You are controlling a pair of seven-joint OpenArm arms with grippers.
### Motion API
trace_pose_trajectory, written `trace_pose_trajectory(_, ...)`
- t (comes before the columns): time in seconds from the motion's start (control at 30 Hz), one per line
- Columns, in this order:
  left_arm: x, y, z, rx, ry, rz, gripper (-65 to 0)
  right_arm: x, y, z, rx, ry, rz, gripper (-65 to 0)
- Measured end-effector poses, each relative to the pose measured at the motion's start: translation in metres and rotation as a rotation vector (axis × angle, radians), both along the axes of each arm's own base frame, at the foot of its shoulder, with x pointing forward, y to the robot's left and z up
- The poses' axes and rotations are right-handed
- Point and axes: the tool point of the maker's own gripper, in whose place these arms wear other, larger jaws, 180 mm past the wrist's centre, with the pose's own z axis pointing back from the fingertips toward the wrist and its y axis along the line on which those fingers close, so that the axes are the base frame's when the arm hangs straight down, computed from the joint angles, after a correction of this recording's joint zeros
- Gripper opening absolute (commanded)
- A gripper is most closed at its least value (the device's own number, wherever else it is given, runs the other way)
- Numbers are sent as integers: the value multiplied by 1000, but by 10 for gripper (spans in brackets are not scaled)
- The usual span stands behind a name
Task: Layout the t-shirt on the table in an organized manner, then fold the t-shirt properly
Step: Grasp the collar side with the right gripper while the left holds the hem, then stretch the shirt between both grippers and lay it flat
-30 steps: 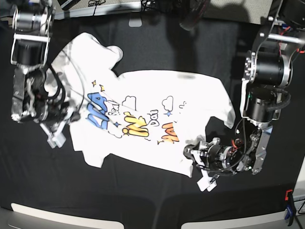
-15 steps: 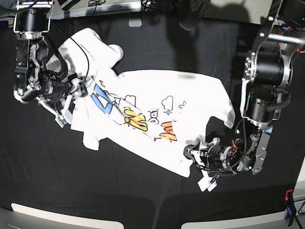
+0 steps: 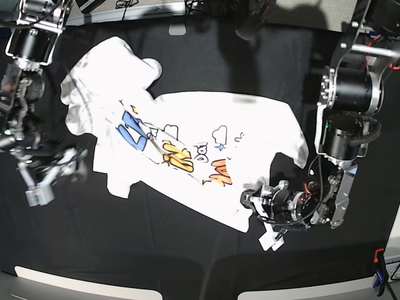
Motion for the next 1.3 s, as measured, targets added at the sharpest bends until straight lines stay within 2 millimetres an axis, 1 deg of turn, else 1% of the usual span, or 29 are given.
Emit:
trace_pose_trajectory(0.03, 0, 0, 0, -1, -1, 0, -650, 1, -9, -3, 19, 7, -35, -321)
trace_pose_trajectory(0.1, 0, 0, 0, -2, -1, 1, -650, -3, -20, -23, 61, 59, -86, -321)
trace_pose_trajectory(0.2, 0, -1, 0, -2, -2, 0, -650, -16, -24, -66, 118, 187, -120, -321)
trace_pose_trajectory(0.27, 0, 0, 0, 0, -1, 0, -650, -20, -21, -84, 160, 237, -122, -321)
trace_pose_trajectory(0.3, 0, 0, 0, -1, 0, -1, -650, -18, -20, -87, 180, 243, -124, -321)
trace_pose_trajectory(0.4, 0, 0, 0, 0, 0, 0, -650, -15, -15, -94, 224, 245, -119, -321)
trace_pose_trajectory(0.5, 0, -1, 0, -1, -1, 0, -650, -13, -5, -98, 263, 235, -110, -321)
trace_pose_trajectory(0.67, 0, 0, 0, -1, 0, 0, -650, -5, 30, -101, 343, 212, -84, -321)
trace_pose_trajectory(0.77, 0, 0, 0, -1, 0, 0, -650, -2, 46, -103, 373, 208, -70, -324)
trace_pose_trajectory(0.8, 0, 0, 0, -1, -1, 0, -650, -2, 49, -104, 377, 208, -68, -342)
trace_pose_trajectory(0.9, 0, 0, 0, 0, 0, 0, -650, -3, 50, -106, 364, 214, -66, -442)
trace_pose_trajectory(0.97, 0, 0, 0, 0, -1, 0, -650, -4, 49, -108, 359, 221, -66, -532)
trace_pose_trajectory(1.03, 0, 0, 0, 0, -1, 0, -650, -5, 49, -109, 357, 228, -65, -644)
trace_pose_trajectory(1.13, 0, 0, 0, -1, -1, 0, -650, -6, 47, -111, 336, 235, -65, -650)
trace_pose_trajectory(1.3, 0, 1, 0, 1, -1, 1, -650, 1, 41, -108, 268, 235, -56, -650)
